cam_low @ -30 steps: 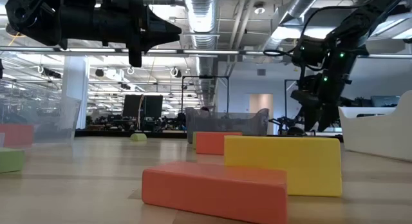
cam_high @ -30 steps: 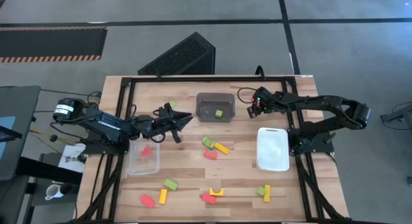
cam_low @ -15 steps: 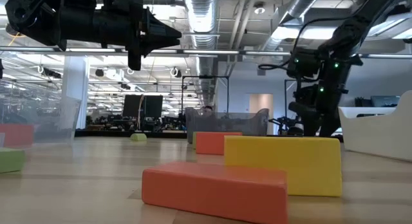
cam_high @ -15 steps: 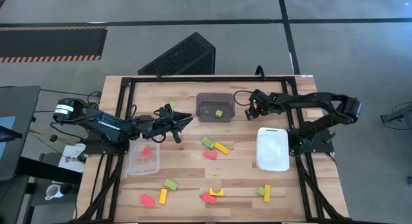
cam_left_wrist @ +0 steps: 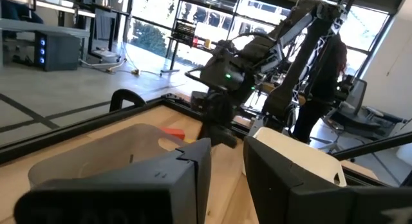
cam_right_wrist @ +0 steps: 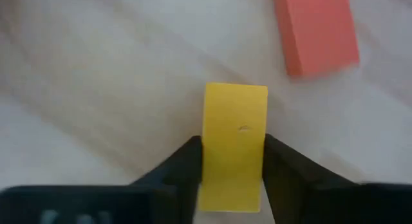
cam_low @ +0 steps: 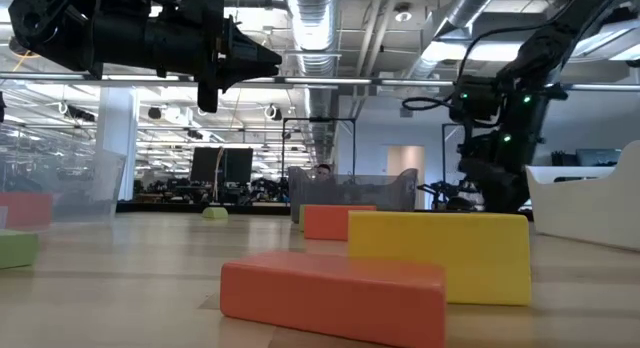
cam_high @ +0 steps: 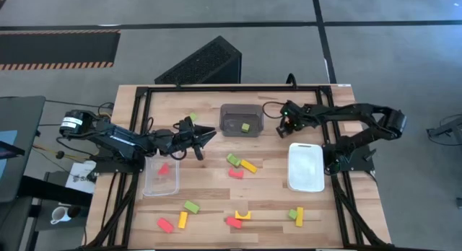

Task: Sort & place blocks by color
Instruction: Put the yellow block into the white bin, then put the green block into the black bin

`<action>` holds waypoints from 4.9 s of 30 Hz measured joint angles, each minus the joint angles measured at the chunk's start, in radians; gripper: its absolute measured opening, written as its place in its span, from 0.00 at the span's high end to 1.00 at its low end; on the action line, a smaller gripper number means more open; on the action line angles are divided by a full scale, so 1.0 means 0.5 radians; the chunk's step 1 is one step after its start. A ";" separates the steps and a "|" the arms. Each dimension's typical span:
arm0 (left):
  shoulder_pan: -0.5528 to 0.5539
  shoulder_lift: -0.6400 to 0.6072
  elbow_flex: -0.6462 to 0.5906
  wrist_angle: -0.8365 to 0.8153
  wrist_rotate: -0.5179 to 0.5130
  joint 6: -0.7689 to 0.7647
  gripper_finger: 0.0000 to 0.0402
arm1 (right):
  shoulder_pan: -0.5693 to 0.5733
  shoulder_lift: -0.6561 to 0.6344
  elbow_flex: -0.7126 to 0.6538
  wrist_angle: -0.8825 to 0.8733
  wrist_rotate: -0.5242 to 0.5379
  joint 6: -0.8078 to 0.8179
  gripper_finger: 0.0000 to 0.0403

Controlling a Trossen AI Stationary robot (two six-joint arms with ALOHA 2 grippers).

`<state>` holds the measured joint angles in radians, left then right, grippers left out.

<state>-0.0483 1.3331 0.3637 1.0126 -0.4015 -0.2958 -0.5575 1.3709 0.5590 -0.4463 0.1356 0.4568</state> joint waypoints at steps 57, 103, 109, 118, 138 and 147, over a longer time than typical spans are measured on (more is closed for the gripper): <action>-0.007 0.001 0.000 -0.133 -0.060 -0.028 0.81 | 2.065 -0.827 0.008 -1.072 -0.005 1.502 0.60; -0.006 0.001 0.000 -0.022 -0.100 0.149 0.81 | 1.818 -0.827 0.377 -0.274 0.638 0.650 0.47; -0.006 0.001 0.000 -0.022 -0.100 0.147 0.81 | 1.604 -0.700 0.379 0.218 0.614 0.297 0.47; -0.006 0.001 0.000 -0.054 -0.100 0.136 0.81 | 1.399 -0.241 0.379 0.695 0.355 -0.038 0.49; -0.006 0.001 0.000 -0.056 -0.100 -0.003 0.81 | 1.324 0.673 0.441 1.496 0.159 0.012 0.53; -0.006 0.001 0.000 -0.051 -0.100 -0.007 0.81 | 1.340 0.890 0.603 1.478 0.040 0.020 0.42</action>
<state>-0.0512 1.3334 0.3637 0.9871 -0.4515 -0.2992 0.1125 1.8158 0.8605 0.2927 0.1554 0.4670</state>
